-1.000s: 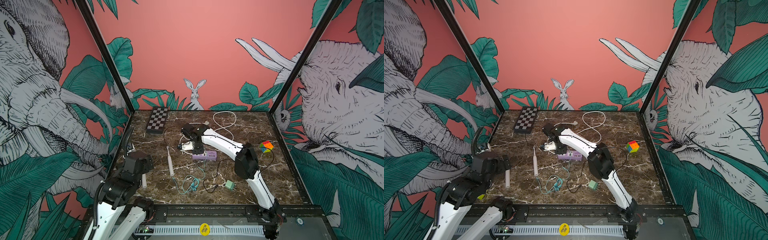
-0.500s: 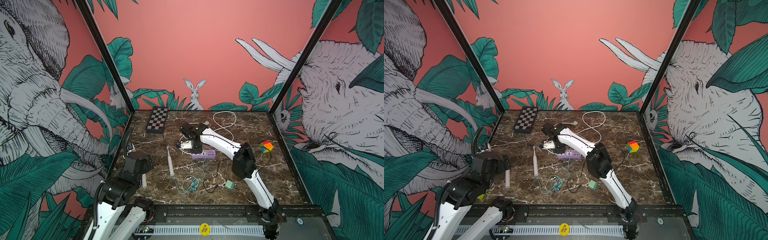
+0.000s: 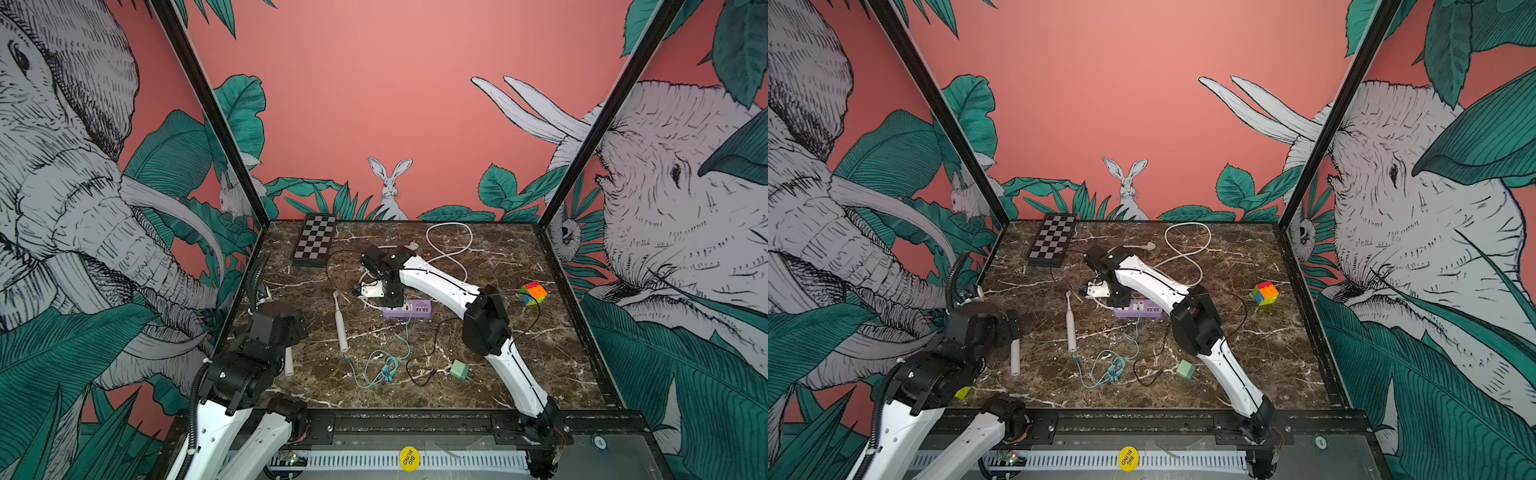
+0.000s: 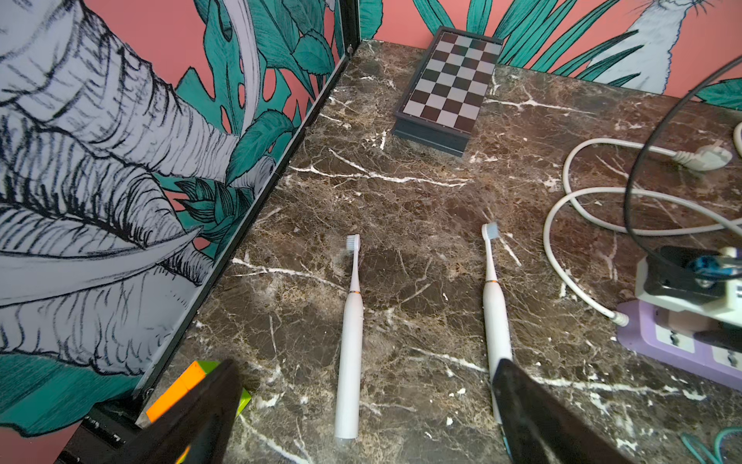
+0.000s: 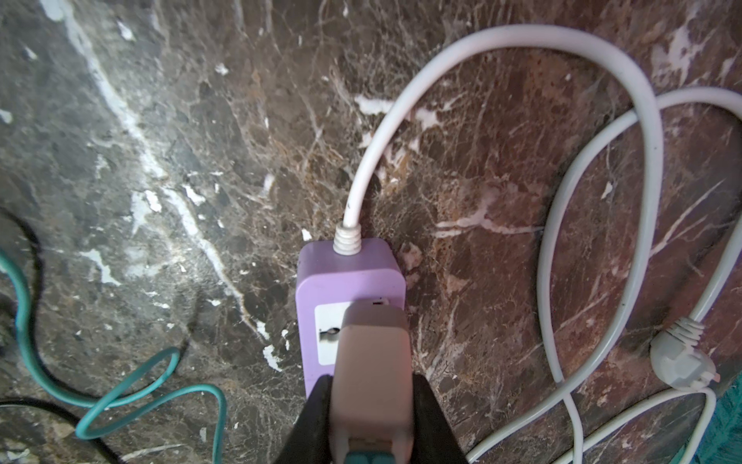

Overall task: Charge the electric toothbrush
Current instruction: Insert the plug into the socket.

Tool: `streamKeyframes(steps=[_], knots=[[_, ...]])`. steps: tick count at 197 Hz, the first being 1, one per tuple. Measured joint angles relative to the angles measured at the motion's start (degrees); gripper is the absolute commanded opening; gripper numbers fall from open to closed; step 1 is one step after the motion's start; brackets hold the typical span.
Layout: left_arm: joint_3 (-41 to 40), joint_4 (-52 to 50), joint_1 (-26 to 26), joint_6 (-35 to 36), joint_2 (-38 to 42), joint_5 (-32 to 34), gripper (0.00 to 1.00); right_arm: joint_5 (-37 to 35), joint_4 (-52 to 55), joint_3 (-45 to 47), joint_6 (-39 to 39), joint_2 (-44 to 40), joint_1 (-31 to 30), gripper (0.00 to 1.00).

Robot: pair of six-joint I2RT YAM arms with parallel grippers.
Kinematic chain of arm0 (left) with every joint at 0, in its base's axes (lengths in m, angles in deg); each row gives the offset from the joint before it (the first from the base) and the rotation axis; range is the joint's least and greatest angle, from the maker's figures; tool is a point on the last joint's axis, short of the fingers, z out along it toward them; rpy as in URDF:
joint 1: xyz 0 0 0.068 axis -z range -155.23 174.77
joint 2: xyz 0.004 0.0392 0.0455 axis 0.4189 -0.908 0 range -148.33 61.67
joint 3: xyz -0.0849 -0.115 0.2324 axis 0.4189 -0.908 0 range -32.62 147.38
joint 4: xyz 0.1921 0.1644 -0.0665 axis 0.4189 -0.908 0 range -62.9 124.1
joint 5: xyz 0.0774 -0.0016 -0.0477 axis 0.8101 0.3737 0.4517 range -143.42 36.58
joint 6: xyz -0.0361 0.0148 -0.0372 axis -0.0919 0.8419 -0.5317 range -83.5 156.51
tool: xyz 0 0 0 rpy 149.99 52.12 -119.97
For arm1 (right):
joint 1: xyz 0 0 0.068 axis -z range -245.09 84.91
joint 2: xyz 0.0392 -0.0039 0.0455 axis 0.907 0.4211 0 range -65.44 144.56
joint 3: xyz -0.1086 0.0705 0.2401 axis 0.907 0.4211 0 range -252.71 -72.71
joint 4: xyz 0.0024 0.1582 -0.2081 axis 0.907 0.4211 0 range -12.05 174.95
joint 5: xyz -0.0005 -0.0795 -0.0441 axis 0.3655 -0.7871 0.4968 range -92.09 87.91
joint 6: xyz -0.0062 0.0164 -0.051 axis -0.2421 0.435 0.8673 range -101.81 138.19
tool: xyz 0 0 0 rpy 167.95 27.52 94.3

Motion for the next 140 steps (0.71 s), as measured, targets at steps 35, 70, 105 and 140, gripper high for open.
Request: streamKeyframes(steps=[35, 70, 105, 140], knots=[[0.0, 0.02, 0.0, 0.0, -0.92, -0.2, 0.99, 0.37, 1.25, -2.19, 0.57, 1.46, 0.07, 0.0], [0.0, 0.09, 0.0, 0.0, -1.44, -0.44, 0.99, 0.55, 2.49, -4.11, 1.16, 2.75, 0.09, 0.0], [0.0, 0.07, 0.0, 0.02, -2.16, -1.09, 0.99, 1.31, 3.19, -5.22, 1.66, 3.45, 0.44, 0.0], [0.0, 0.09, 0.0, 0.02, -2.73, -1.29, 0.99, 1.77, 3.3, -5.38, 1.92, 3.45, 0.61, 0.23]])
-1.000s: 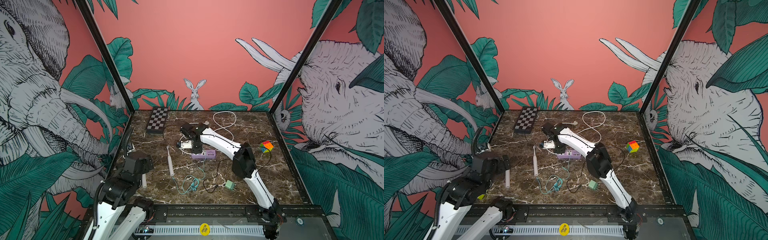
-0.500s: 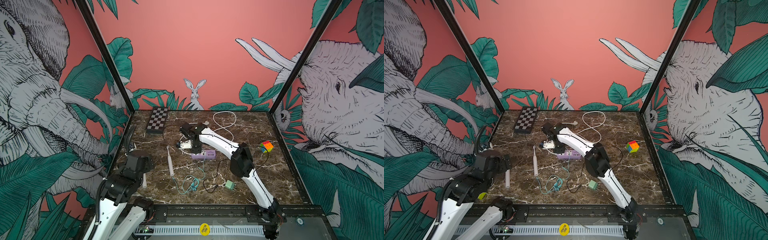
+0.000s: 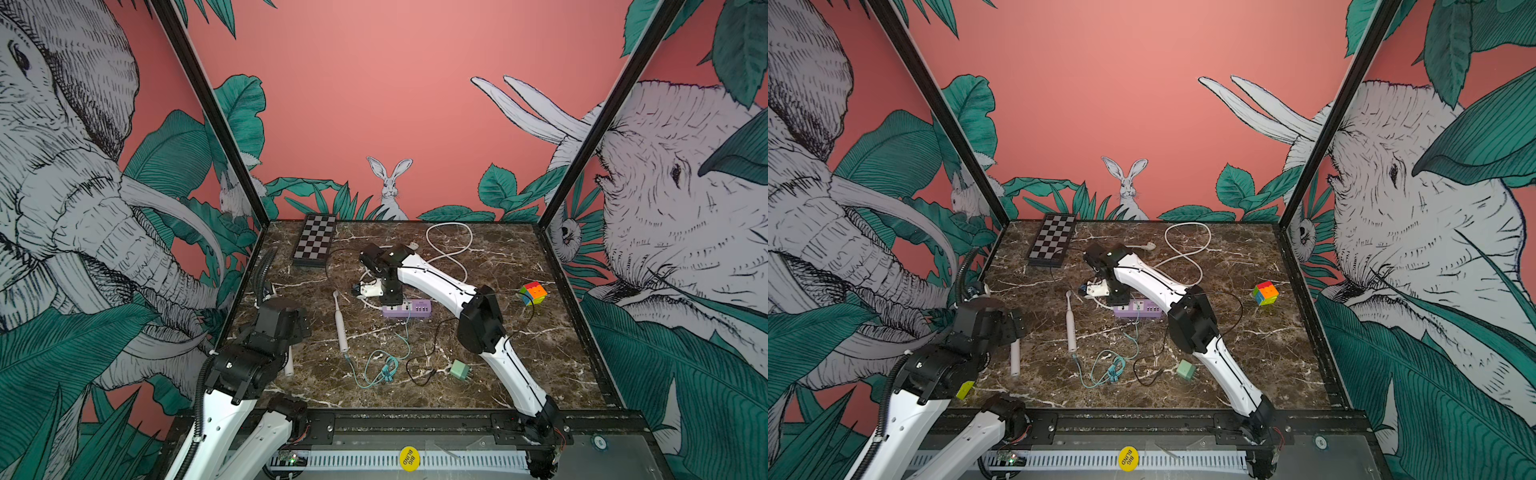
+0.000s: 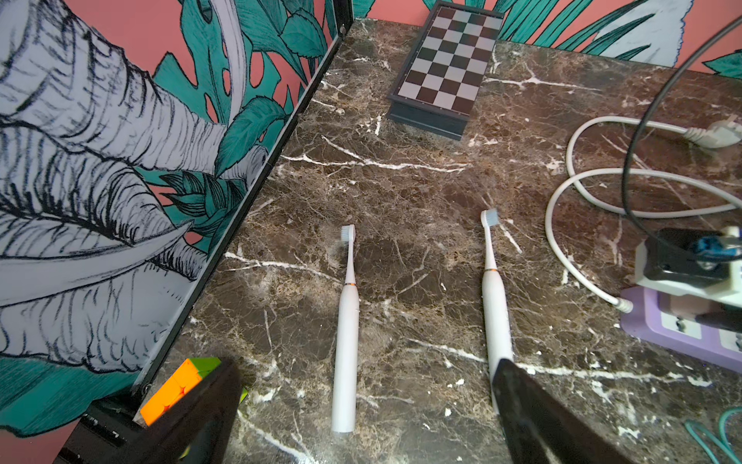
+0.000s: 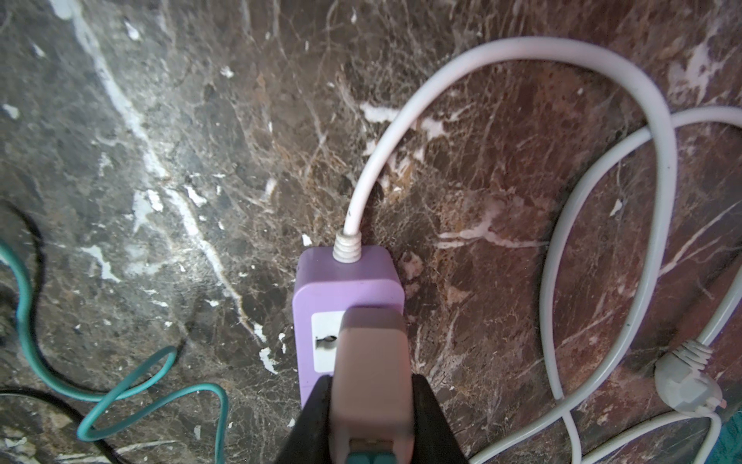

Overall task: Charge the electric toothbrush
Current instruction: Insert the plug into the socket.

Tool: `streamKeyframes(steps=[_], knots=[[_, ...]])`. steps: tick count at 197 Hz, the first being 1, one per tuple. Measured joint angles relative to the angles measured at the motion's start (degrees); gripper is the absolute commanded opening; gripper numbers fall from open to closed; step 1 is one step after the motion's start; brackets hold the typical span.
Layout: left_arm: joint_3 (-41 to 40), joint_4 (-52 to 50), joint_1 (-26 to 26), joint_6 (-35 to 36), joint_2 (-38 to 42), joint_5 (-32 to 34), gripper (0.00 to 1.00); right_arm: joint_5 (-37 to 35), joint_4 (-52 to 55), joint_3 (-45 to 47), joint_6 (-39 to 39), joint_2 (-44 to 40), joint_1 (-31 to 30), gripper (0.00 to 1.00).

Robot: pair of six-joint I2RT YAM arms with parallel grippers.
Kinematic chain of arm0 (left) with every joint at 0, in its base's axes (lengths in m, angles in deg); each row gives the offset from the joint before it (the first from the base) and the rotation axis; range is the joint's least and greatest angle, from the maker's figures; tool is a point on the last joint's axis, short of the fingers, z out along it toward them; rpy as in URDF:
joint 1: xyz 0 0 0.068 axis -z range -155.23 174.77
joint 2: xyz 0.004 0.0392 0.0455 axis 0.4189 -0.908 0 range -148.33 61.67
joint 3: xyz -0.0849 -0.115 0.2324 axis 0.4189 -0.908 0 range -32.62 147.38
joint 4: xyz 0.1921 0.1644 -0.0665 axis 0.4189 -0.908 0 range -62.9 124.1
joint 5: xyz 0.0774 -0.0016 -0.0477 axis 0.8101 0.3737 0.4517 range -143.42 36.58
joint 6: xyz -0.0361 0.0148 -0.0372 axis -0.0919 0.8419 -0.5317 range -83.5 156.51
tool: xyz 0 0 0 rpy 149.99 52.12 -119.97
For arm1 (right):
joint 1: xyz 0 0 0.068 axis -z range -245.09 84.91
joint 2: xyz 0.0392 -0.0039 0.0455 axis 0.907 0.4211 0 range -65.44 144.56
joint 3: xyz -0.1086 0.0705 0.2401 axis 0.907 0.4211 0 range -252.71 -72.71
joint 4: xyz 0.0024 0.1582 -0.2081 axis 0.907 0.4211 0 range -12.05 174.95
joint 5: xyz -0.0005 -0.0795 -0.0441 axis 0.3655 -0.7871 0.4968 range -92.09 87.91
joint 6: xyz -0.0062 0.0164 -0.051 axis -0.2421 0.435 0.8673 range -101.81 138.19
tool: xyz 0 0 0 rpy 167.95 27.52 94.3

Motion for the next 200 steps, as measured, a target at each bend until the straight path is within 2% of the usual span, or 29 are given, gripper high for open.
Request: streamKeyframes(steps=[9, 18, 59, 72, 78, 97, 102, 145, 200], knots=[[0.0, 0.0, 0.0, 0.0, -0.17, -0.02, 0.99, 0.13, 0.0, 0.02, -0.02, -0.04, 0.02, 0.33], [0.0, 0.0, 0.0, 0.0, -0.33, -0.07, 0.99, 0.13, -0.04, 0.2, -0.11, -0.15, 0.02, 0.39], [0.0, 0.02, 0.0, 0.02, -0.9, -0.24, 0.99, -0.66, -0.04, 2.38, 0.33, 0.31, 0.0, 0.57], [-0.02, 0.02, 0.0, 0.02, -0.9, -0.28, 0.99, -1.18, -0.13, 2.38, 0.44, 0.31, -0.11, 0.6], [0.0, 0.02, 0.0, 0.02, -0.9, -0.31, 0.99, -1.57, -0.22, 2.38, 0.39, 0.28, -0.17, 0.64], [0.0, 0.02, 0.0, 0.04, -1.01, -0.37, 0.99, -2.6, -0.63, 2.38, 0.5, 0.24, -0.37, 0.68], [0.0, 0.02, 0.0, 0.04, -1.05, -0.39, 0.99, -2.86, -0.81, 2.38, 0.48, 0.2, -0.42, 0.74], [0.0, 0.02, 0.0, 0.04, -1.05, -0.39, 0.99, -3.15, -1.73, 2.36, 0.37, -1.29, -0.7, 0.77], [-0.02, 0.04, 0.0, 0.13, -1.05, -0.42, 0.99, 0.85, 0.76, 4.35, -0.57, -8.04, -2.67, 0.78]])
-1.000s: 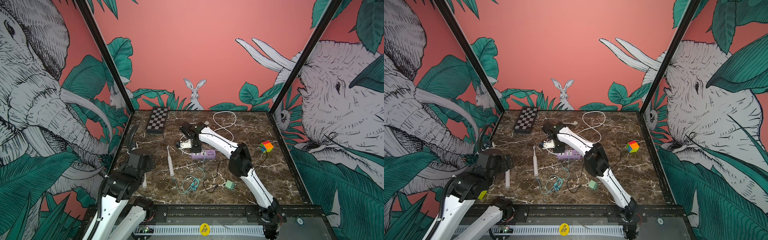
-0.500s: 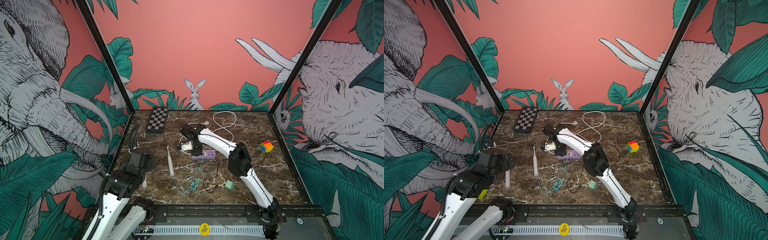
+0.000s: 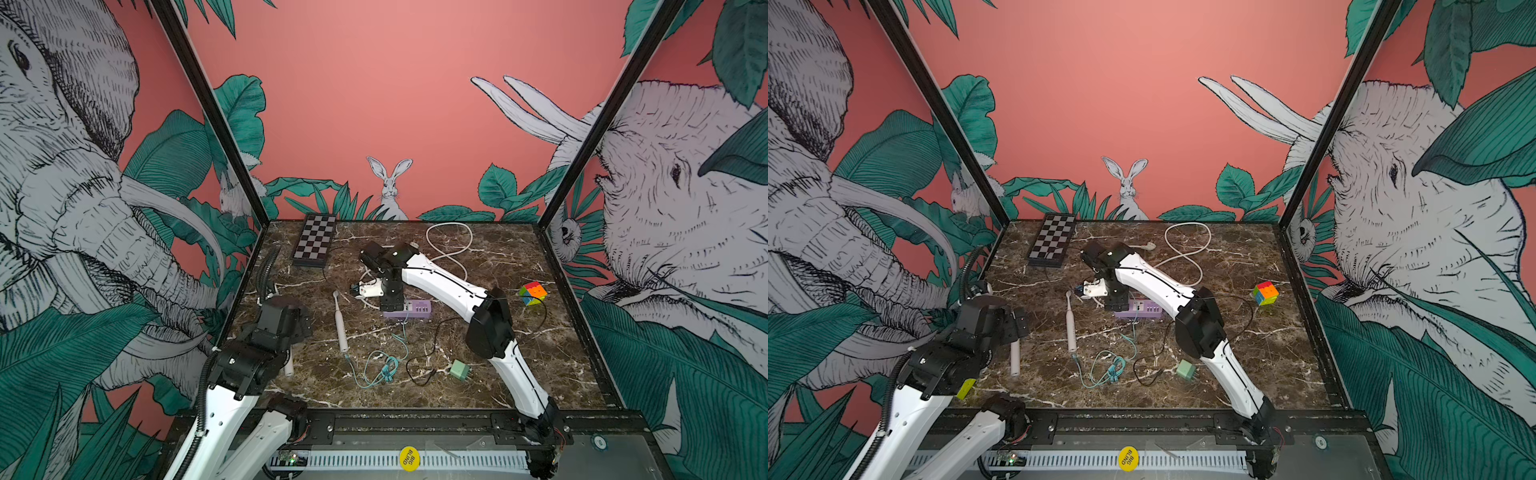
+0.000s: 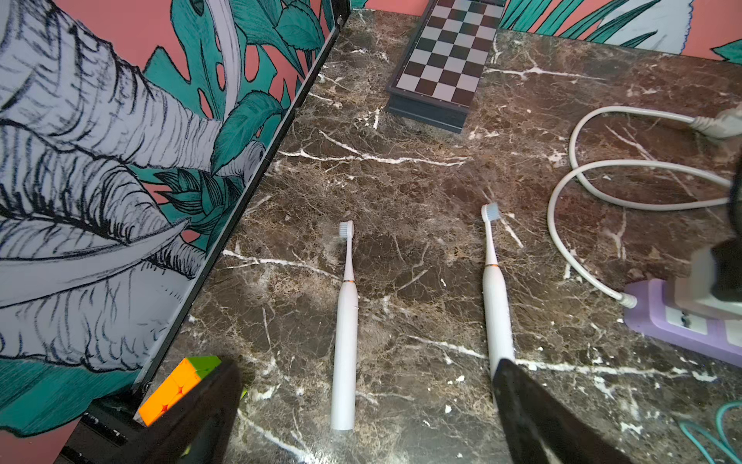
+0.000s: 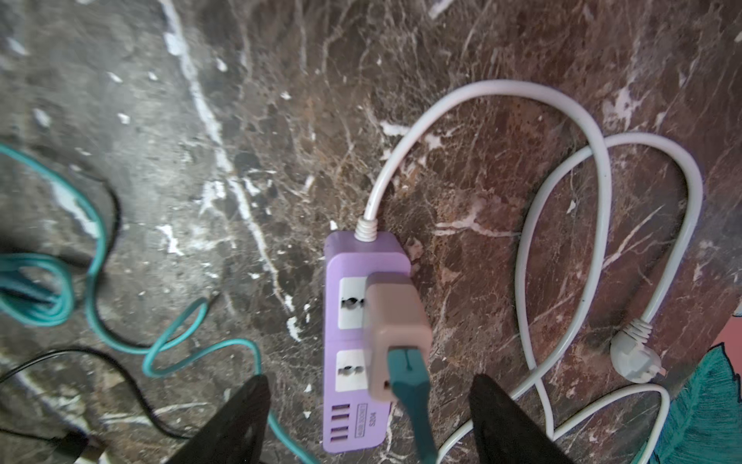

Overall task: Charge the electric toothbrush
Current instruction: Insert the plug into the socket.

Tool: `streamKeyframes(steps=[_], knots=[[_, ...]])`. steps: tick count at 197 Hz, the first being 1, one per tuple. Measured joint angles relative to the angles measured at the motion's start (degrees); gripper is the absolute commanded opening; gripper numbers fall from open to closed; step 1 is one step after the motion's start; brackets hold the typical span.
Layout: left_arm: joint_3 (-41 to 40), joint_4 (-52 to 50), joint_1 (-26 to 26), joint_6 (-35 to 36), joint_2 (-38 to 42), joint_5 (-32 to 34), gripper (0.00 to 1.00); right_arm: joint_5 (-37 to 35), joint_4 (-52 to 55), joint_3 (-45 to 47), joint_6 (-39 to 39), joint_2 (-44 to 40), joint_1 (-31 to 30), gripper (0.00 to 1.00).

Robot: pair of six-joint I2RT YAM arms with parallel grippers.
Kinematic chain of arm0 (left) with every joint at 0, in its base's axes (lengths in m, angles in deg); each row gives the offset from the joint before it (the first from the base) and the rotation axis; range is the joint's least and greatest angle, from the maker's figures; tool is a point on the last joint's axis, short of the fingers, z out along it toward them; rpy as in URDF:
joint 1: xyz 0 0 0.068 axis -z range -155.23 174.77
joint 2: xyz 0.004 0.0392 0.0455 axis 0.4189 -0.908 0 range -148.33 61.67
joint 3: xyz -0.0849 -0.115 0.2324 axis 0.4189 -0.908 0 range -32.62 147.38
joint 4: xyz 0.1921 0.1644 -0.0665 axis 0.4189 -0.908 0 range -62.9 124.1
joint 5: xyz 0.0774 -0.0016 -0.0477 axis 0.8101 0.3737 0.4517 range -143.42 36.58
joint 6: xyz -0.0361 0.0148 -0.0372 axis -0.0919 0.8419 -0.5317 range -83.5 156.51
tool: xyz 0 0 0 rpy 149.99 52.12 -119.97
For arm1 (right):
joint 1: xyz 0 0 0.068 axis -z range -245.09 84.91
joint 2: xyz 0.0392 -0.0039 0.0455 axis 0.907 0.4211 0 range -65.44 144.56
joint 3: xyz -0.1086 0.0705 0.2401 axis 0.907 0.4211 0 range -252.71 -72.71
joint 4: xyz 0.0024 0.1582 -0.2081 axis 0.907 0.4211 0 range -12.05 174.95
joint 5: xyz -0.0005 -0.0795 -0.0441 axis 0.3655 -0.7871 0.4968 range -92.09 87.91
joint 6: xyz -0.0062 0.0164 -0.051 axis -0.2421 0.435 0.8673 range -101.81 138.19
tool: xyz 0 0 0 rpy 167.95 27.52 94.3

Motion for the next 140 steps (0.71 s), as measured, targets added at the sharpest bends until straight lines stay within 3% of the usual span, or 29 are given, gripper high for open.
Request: streamKeyframes(steps=[80, 121, 140], knots=[[0.0, -0.02, 0.0, 0.11, -0.02, -0.42, 0.99, 4.17, 1.95, 4.02, -2.91, -6.32, -2.54, 0.77], [0.02, -0.09, 0.0, 0.04, -1.88, -0.55, 0.99, 5.53, -6.6, 13.29, -6.45, -18.32, -3.82, 0.81], [0.02, -0.09, 0.0, 0.04, -2.56, -0.81, 0.99, 6.08, -10.32, 18.64, -6.36, -23.45, -3.98, 0.79]])
